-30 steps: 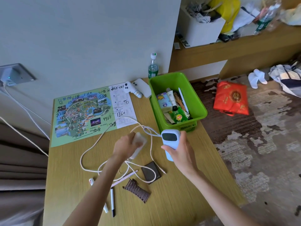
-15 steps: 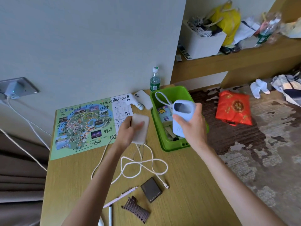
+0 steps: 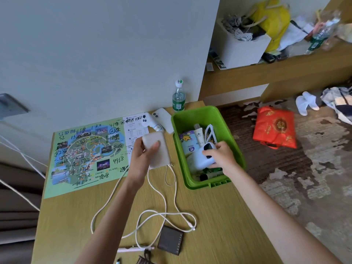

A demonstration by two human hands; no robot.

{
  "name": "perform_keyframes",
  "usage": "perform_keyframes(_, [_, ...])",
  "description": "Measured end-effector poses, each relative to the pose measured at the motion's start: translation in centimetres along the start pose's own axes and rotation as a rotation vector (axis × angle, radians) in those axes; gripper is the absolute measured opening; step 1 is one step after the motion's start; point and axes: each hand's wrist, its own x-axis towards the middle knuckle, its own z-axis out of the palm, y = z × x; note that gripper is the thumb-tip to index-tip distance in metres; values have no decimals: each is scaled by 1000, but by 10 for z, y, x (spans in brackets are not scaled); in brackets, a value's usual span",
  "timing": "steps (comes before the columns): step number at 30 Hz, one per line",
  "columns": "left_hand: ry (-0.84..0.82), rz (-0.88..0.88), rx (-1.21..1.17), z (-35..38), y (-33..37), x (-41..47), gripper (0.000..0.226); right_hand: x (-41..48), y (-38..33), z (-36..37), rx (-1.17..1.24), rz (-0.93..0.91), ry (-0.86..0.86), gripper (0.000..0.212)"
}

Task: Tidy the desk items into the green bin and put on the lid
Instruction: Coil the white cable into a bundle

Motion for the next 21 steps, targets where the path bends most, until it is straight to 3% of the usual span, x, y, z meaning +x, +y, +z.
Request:
perform_keyframes(4, [22, -14, 2, 3, -3, 9, 35, 7, 4, -10, -25, 142, -81, 13])
perform_keyframes(6, [20, -20, 3, 7, -3, 11, 34, 5, 2, -14, -338, 50, -103, 19])
perform_keyframes(9, [-1, -41, 9, 17, -2, 11, 34, -2, -1, -16, -963, -147, 15, 37])
perform_keyframes(12, [-43, -56, 45, 31, 2, 10, 39, -13, -5, -16, -1105, -317, 151, 35])
perform_keyframes(14, [-71, -47, 92, 43, 5, 8, 43, -20, -11, -14, -884, -492, 164, 23])
perform_keyframes(15, [-99, -29, 132, 49, 6, 7, 44, -23, -15, -14, -623, -518, 92, 23])
perform_keyframes(17, [-194, 45, 260, 62, 9, 6, 37, -31, -28, -13, -44, -370, -179, 30])
perform_keyframes(18, [-250, 105, 342, 68, 9, 6, 31, -33, -31, -14, 121, -292, -276, 31])
perform_keyframes(21, [-349, 266, 560, 84, 12, 6, 22, -31, -33, -18, 102, -289, -269, 24])
